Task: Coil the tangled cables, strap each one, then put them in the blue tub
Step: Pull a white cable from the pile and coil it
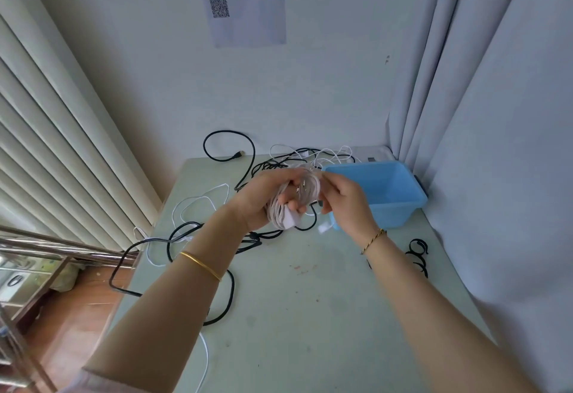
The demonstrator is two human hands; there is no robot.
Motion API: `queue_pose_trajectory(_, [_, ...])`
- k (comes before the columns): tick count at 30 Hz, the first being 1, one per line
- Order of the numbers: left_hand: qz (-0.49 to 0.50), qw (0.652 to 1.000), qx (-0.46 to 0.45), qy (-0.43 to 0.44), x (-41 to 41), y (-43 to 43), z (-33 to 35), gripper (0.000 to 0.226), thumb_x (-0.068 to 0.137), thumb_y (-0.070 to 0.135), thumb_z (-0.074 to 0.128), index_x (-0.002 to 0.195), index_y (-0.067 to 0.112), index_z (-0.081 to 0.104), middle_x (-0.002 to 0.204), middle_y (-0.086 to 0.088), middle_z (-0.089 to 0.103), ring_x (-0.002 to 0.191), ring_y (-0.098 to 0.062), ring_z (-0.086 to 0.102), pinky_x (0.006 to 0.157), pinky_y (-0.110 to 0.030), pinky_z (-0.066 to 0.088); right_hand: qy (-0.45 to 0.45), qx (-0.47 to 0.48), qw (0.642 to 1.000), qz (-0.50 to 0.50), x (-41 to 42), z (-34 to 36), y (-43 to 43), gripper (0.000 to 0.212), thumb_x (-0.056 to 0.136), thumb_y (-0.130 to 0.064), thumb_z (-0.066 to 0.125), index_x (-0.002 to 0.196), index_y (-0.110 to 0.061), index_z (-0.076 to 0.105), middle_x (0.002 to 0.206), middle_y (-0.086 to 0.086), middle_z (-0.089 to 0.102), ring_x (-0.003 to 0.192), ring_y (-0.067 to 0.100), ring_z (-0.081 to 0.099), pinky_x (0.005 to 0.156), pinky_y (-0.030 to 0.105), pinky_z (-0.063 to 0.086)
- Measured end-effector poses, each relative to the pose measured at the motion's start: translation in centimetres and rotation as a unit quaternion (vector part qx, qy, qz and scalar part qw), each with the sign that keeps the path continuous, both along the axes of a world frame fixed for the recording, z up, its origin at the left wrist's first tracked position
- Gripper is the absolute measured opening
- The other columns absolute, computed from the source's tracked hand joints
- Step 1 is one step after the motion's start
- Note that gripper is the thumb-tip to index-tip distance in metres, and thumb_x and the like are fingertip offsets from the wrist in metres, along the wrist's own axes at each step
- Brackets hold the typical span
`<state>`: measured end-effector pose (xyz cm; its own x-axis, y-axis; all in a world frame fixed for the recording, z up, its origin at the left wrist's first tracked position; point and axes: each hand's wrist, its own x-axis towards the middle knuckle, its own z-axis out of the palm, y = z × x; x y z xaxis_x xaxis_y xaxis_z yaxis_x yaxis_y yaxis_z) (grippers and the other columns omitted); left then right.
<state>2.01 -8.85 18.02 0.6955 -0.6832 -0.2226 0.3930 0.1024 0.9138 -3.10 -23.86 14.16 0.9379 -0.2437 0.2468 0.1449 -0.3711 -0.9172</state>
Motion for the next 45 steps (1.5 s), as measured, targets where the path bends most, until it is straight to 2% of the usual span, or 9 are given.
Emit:
queue_pose_trajectory(4, [0.033,0.989,-0.114,0.09,0.1,0.0,0.2,0.021,0.083,0.023,0.051,0.068,0.015,0.038,0.032,0.007,0.035,0.035,-0.01,0.048,0.057,-0.022,0.051,0.055,0.081,0.995,0.027,-0.8,-1.4,1.6,0.026,0.1,-0.018,0.042,0.079,-0.025,0.057,0.072,0.002,0.058,0.046,0.016,0.055,0.063,0.046,0.055])
queue_pose_trajectory(9, [0.108,0.973,-0.169,0.114,0.5,0.5,0.6,0.025,0.09,0.022,0.043,0.066,0.016,0.039,0.032,0.007,0.032,0.034,-0.004,0.043,0.056,-0.018,0.049,0.08,0.135,0.985,0.07,-1.2,-1.6,3.2,0.021,0.1,-0.009,0.04,0.098,-0.009,0.06,0.085,0.009,0.063,0.052,0.015,0.06,0.064,0.035,0.057])
queue_pose_trajectory(15, [0.159,0.966,-0.191,0.073,1.1,0.4,0.2,0.047,0.099,0.029,0.041,0.054,0.016,0.044,0.039,0.006,0.034,0.042,-0.008,0.047,0.064,-0.022,0.055,0.105,0.058,0.987,0.106,-1.6,-1.6,3.5,0.019,0.097,-0.006,0.043,0.105,0.001,0.059,0.073,0.004,0.062,0.055,0.011,0.062,0.065,0.028,0.054])
queue_pose_trajectory(21, [0.187,0.976,-0.099,-0.044,0.8,-0.1,-0.5,0.031,0.101,0.032,0.039,0.08,0.01,0.045,0.063,-0.001,0.043,0.067,-0.018,0.052,0.082,-0.039,0.046,0.143,-0.142,0.968,0.148,-2.1,-0.6,3.6,0.01,0.093,-0.009,0.047,0.089,-0.012,0.056,0.078,0.006,0.066,0.067,0.011,0.063,0.066,0.029,0.052])
queue_pose_trajectory(27, [0.165,0.974,0.071,-0.141,0.6,-0.7,-0.5,0.038,0.103,0.014,0.037,0.068,0.005,0.052,0.062,0.0,0.064,0.079,-0.026,0.059,0.077,-0.039,0.049,0.13,-0.282,0.944,0.112,-2.5,1.3,3.3,0.017,0.092,-0.021,0.05,0.081,-0.01,0.057,0.078,0.005,0.064,0.068,0.019,0.055,0.057,0.026,0.039])
queue_pose_trajectory(32, [0.078,0.97,0.167,-0.157,-0.2,-0.5,-0.4,0.032,0.099,0.008,0.044,0.069,0.003,0.054,0.054,-0.003,0.059,0.053,-0.019,0.057,0.056,-0.027,0.05,0.034,-0.393,0.918,0.038,-2.7,4.1,2.5,0.006,0.087,-0.026,0.06,0.084,-0.023,0.063,0.087,-0.009,0.055,0.078,0.012,0.053,0.055,0.023,0.035])
queue_pose_trajectory(35, [0.048,0.972,0.184,-0.139,-0.9,-0.7,0.2,0.036,0.095,0.001,0.037,0.064,0.003,0.053,0.047,-0.004,0.056,0.041,-0.013,0.054,0.043,-0.02,0.044,-0.018,-0.351,0.934,0.069,-2.2,5.0,1.7,0.007,0.081,-0.022,0.069,0.084,-0.019,0.063,0.091,-0.008,0.053,0.082,0.014,0.054,0.067,0.03,0.044])
queue_pose_trajectory(40, [-0.022,0.984,0.163,-0.061,-1.0,-1.0,0.7,0.067,0.102,0.05,0.02,0.071,0.005,0.06,0.053,-0.016,0.054,0.051,-0.027,0.059,0.054,-0.028,0.051,-0.072,-0.244,0.958,0.132,-0.7,4.3,0.1,0.019,0.074,-0.024,0.077,0.085,-0.012,0.066,0.091,-0.005,0.05,0.084,0.012,0.051,0.073,0.023,0.04])
queue_pose_trajectory(45, [-0.071,0.985,0.154,-0.016,-1.0,-1.2,0.6,0.086,0.097,0.06,0.012,0.059,0.0,0.061,0.049,-0.019,0.057,0.048,-0.03,0.06,0.052,-0.029,0.053,-0.032,-0.12,0.967,0.222,-1.0,3.8,-0.3,0.02,0.086,-0.023,0.066,0.093,-0.006,0.057,0.072,-0.013,0.063,0.071,0.005,0.058,0.076,0.025,0.042])
